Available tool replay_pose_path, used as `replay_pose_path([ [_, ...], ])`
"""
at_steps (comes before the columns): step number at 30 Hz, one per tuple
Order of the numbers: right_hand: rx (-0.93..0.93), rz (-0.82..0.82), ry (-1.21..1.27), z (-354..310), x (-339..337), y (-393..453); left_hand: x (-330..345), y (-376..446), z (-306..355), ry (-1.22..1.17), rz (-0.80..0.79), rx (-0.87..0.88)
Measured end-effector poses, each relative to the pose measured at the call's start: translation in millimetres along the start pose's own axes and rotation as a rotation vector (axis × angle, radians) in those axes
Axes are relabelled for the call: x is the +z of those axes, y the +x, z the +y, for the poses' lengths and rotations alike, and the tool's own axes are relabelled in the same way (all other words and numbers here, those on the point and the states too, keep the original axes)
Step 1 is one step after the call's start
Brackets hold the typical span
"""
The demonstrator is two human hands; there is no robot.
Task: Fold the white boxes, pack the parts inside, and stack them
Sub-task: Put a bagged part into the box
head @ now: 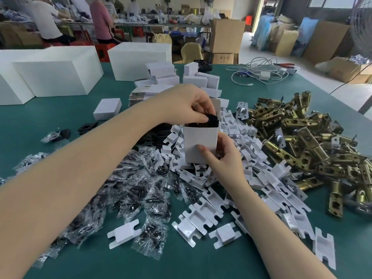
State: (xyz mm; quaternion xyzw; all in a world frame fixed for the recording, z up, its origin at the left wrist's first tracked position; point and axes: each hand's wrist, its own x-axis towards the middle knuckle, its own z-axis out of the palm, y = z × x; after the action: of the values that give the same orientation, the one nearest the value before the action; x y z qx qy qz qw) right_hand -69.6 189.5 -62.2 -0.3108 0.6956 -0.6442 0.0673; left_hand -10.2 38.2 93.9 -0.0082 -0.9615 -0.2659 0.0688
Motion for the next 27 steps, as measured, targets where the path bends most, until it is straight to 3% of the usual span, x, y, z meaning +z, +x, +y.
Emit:
replay_pose_path([
  [4, -0.016, -0.001, -0.001, 1, 0, 1, -5, 6, 0, 0.005, -0.075, 0.003],
  [10, -0.041, -0.019, -0.016, 2, 1, 2, -6, 9, -10, -0.116, -0.055, -0.017],
  [19, -0.052, -0.008, -0.059, 0, 2, 4, -15, 20, -8, -0.011, -0.192, -0.061],
  [27, -0.067, -0.010, -0.086, -1, 3, 4, -12, 22, -13, 0.044, -0.108, -0.058],
])
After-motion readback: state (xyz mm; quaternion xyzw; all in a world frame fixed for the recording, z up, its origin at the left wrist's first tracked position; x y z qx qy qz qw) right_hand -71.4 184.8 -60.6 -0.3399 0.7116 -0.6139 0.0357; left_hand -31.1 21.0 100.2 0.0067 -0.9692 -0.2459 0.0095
